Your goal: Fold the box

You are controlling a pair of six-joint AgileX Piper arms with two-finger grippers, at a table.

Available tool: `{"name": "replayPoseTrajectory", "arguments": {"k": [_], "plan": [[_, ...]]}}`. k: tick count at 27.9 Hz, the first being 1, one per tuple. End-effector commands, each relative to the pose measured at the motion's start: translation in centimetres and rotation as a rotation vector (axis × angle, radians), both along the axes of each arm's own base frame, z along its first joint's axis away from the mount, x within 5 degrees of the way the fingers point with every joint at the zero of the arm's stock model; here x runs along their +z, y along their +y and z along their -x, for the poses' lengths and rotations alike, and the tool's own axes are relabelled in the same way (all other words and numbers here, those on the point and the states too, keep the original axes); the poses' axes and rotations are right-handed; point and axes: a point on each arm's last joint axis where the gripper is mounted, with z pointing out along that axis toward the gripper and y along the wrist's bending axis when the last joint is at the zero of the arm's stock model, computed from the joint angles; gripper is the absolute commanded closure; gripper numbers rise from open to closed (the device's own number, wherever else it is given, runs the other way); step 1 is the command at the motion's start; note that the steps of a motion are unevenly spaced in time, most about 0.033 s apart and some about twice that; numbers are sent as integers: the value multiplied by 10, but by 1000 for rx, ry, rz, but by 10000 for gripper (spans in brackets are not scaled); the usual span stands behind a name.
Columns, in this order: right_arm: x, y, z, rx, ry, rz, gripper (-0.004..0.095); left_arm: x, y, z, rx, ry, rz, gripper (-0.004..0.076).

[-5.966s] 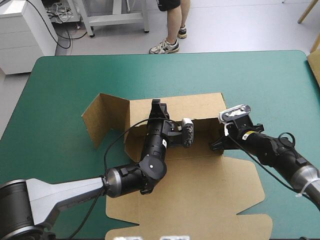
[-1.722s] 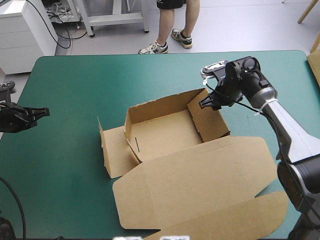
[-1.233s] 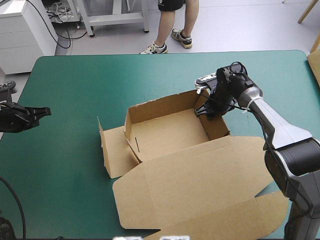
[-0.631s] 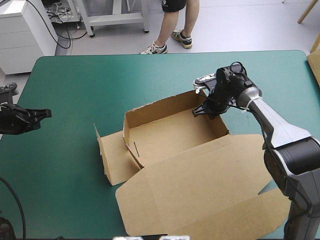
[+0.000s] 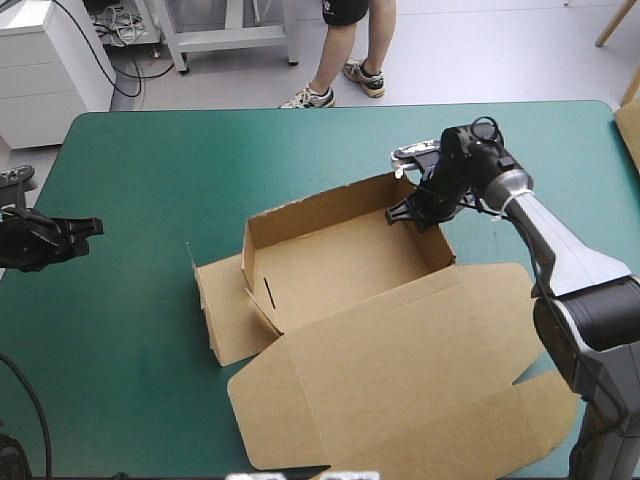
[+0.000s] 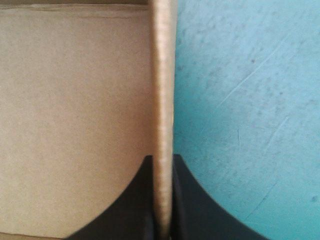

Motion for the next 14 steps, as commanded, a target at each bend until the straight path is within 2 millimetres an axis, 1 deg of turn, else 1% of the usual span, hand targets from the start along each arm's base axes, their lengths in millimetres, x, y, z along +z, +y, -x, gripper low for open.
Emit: {"name": "replayPoseTrajectory", "arguments": {"k": [1,4,7,12,13,14], "plan": [[73,-25,14,-70,-176,-162,930,16,-4,3,5,-84,1,424],[96,-51,23,-118,-235,-202,930,17,-3,2,7,-92,1,408],[118,-73,35,-173,-291,-239,929,18,-5,1,9,-107,18,371],[154,-98,60,-206,-391,-365,930,20,-10,-3,-37,-151,71,269],[166,-106,71,-229,-428,-393,930,19,-12,-6,-38,-159,110,253],[170,-109,75,-236,-442,-396,930,20,-14,-7,-38,-168,135,253]]}}
